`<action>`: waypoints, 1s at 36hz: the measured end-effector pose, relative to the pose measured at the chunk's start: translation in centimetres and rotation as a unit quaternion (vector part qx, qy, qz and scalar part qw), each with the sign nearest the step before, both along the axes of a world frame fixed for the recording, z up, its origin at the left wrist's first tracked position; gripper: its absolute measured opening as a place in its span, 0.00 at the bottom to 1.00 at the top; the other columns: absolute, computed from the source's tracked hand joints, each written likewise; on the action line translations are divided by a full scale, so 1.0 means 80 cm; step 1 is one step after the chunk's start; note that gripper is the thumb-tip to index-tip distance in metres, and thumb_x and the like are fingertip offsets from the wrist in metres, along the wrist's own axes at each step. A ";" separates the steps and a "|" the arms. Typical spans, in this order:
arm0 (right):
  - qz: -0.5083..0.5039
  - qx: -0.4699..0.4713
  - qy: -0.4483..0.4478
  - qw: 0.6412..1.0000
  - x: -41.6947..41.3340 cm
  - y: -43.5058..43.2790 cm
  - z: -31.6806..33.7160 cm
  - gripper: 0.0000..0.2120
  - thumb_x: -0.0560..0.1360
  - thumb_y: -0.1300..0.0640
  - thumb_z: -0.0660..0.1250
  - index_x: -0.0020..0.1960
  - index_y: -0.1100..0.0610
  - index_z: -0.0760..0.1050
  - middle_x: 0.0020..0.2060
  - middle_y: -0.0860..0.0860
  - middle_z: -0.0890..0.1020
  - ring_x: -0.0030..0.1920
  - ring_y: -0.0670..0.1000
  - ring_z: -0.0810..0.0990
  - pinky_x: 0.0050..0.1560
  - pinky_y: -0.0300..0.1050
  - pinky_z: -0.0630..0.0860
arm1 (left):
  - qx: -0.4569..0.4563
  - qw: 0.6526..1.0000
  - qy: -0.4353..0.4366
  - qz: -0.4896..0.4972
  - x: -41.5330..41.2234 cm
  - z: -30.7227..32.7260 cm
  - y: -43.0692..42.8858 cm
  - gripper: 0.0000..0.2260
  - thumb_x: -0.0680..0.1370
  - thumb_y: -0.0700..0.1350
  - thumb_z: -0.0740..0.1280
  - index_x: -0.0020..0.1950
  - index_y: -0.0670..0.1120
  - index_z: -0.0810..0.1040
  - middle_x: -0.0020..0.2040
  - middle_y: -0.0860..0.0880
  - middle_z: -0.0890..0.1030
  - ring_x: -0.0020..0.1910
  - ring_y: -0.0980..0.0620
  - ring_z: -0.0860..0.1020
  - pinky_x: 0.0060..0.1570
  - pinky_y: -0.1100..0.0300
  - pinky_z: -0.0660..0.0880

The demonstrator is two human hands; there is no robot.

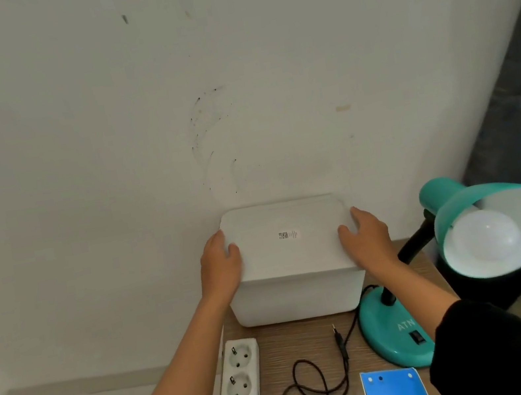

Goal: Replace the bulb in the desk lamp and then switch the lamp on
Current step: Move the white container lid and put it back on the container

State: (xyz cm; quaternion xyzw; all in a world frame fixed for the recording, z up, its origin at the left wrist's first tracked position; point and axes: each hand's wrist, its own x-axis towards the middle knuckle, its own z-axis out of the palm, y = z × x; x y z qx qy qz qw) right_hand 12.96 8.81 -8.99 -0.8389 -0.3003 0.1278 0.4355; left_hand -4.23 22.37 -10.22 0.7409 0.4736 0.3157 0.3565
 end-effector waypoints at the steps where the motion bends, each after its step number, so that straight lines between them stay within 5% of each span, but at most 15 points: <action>1: -0.002 0.005 0.002 1.000 -0.001 -0.001 0.001 0.18 0.79 0.60 0.57 0.66 0.68 0.66 0.65 0.62 0.72 0.65 0.58 0.69 0.64 0.46 0.65 | -0.006 1.000 -0.011 0.000 0.000 0.000 0.001 0.17 0.80 0.37 0.56 0.68 0.37 0.67 0.68 0.40 0.70 0.67 0.45 0.68 0.54 0.67 0.60; 8: -0.019 0.025 0.007 0.999 -0.006 0.000 0.005 0.18 0.78 0.62 0.58 0.64 0.70 0.66 0.64 0.63 0.72 0.64 0.60 0.70 0.64 0.48 0.66 | -0.043 0.998 -0.036 0.001 -0.001 -0.001 0.008 0.21 0.80 0.38 0.55 0.74 0.42 0.60 0.74 0.45 0.64 0.73 0.47 0.62 0.70 0.59 0.57; 22: -0.016 0.041 0.007 0.999 0.000 0.012 0.008 0.18 0.78 0.62 0.57 0.65 0.70 0.66 0.64 0.63 0.72 0.64 0.60 0.70 0.64 0.49 0.67 | -0.049 0.998 -0.029 0.016 0.000 -0.002 0.016 0.21 0.81 0.39 0.54 0.75 0.42 0.59 0.75 0.45 0.63 0.73 0.47 0.62 0.71 0.58 0.57; 28: -0.009 -0.001 -0.004 1.000 0.005 0.019 -0.009 0.17 0.77 0.59 0.57 0.62 0.68 0.69 0.59 0.62 0.75 0.59 0.59 0.74 0.57 0.50 0.72 | -0.042 0.999 0.003 0.006 0.003 -0.006 0.018 0.19 0.81 0.38 0.54 0.72 0.38 0.63 0.71 0.42 0.68 0.69 0.45 0.66 0.57 0.66 0.59; 36: 0.012 -0.030 -0.031 0.999 0.010 0.020 -0.018 0.14 0.78 0.57 0.56 0.59 0.63 0.70 0.56 0.57 0.76 0.56 0.56 0.74 0.53 0.47 0.71 | -0.059 0.998 0.008 0.003 -0.002 -0.011 0.020 0.22 0.82 0.43 0.55 0.75 0.42 0.57 0.75 0.43 0.62 0.74 0.46 0.61 0.72 0.55 0.57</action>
